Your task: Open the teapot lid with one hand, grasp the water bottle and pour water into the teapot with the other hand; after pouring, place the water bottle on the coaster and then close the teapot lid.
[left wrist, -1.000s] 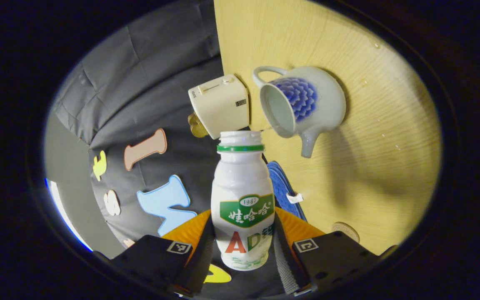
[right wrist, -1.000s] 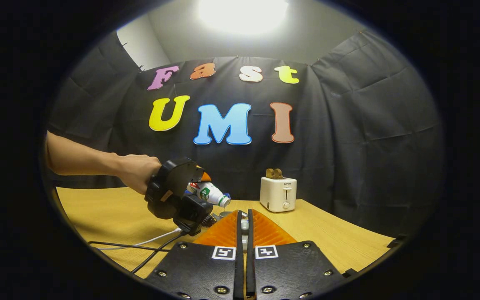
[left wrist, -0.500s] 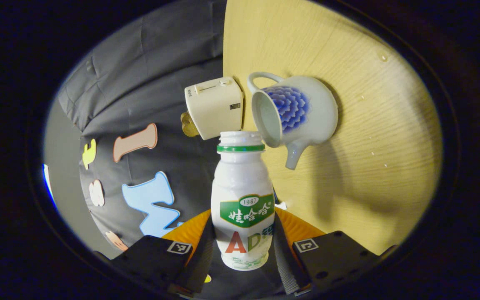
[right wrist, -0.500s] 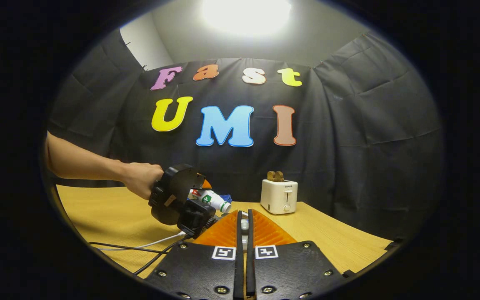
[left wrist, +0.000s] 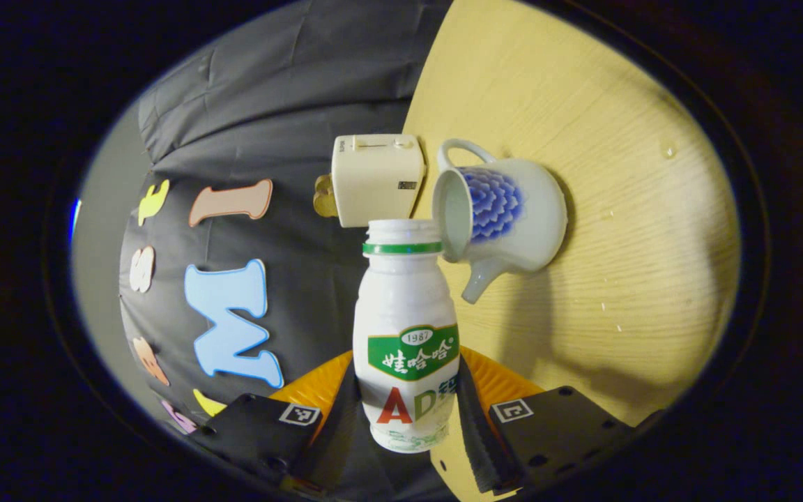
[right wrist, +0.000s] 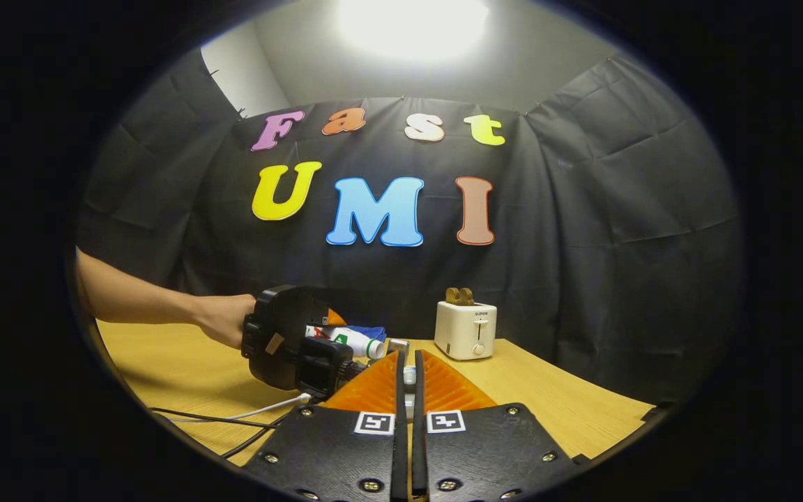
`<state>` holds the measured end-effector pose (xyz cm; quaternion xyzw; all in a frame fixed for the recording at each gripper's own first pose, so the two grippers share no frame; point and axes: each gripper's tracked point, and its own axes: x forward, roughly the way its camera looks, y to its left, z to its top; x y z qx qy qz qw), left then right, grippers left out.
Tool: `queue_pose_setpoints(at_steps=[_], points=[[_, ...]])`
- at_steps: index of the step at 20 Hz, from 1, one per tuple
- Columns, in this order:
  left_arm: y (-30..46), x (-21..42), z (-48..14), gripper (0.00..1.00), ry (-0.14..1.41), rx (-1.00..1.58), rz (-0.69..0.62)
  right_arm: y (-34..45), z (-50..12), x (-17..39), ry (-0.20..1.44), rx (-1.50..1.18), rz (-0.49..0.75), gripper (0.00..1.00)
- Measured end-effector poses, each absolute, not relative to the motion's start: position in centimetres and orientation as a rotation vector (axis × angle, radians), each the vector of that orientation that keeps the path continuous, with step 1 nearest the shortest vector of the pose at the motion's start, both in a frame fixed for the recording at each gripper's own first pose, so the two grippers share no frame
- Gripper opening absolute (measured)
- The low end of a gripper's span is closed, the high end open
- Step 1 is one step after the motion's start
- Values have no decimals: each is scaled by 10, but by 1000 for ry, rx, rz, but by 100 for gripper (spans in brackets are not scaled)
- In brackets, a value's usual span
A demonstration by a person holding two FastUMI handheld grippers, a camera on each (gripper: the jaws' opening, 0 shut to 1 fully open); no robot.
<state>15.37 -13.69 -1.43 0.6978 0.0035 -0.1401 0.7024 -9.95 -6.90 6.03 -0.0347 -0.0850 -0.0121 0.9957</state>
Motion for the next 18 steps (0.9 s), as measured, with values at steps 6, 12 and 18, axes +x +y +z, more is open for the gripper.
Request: queue_pose_setpoints(at_steps=[6, 12, 18], points=[[-101, 139, -6, 74, 5, 1099, -269, -68, 84, -81, -181, -80, 9, 2], [-54, 123, 32, 80, -57, 581, -234, -61, 80, -12, -80, 45, 57, 2], [0, 101, 77, 79, -149, 173, -234, -40, 58, 87, 14, 36, 83, 2]])
